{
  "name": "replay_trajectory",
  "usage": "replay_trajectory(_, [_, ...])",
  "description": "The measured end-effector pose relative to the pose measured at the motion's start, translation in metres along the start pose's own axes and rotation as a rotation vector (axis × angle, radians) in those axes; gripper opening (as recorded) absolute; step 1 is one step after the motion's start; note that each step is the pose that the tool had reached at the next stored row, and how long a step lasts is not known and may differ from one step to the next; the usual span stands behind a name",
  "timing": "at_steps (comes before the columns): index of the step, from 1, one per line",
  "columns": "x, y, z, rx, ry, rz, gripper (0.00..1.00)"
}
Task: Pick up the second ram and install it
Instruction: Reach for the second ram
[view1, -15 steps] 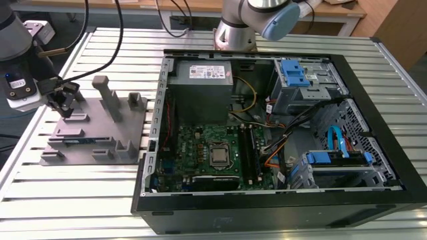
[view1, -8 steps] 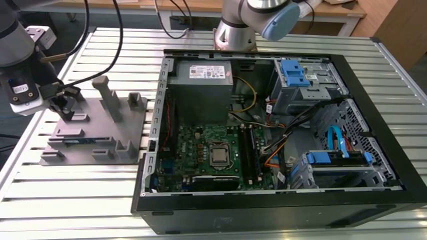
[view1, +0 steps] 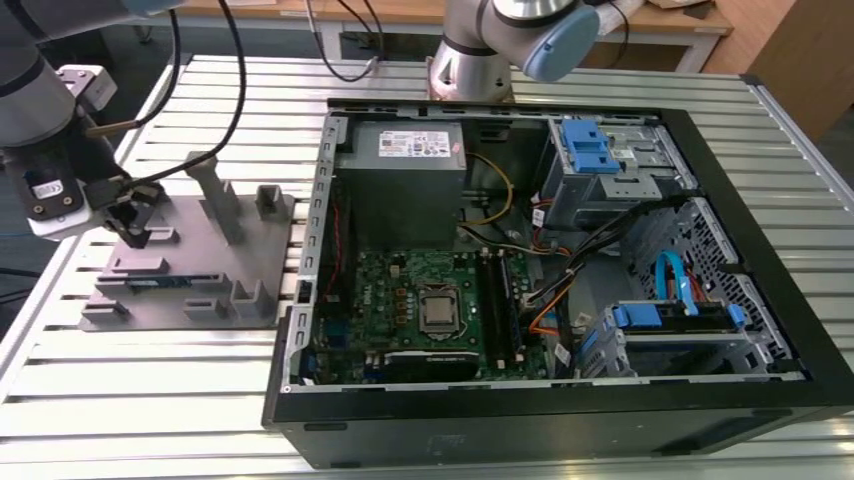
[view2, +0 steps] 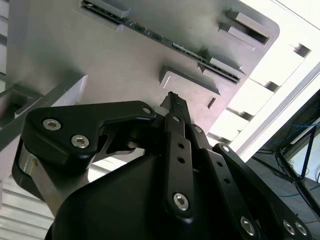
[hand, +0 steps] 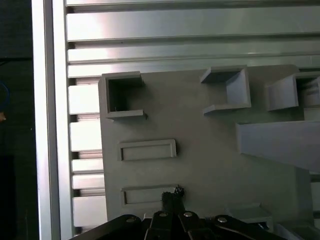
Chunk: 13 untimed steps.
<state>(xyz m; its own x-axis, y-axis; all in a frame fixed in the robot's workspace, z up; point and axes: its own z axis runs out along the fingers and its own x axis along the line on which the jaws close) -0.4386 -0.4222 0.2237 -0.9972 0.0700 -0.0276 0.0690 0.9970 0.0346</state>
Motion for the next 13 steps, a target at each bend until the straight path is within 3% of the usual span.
replay_trajectory(3, [0.0004,-0.0001,0.001,0.0379,-0.0028,-0.001,0.11])
replay_trajectory(7, [0.0004,-0.0003,0.0054,0.041,-0.003,-0.002,0.11])
replay_trajectory(13, [0.0002,-0.0002,0.006,0.041,-0.0029,-0.002,0.11])
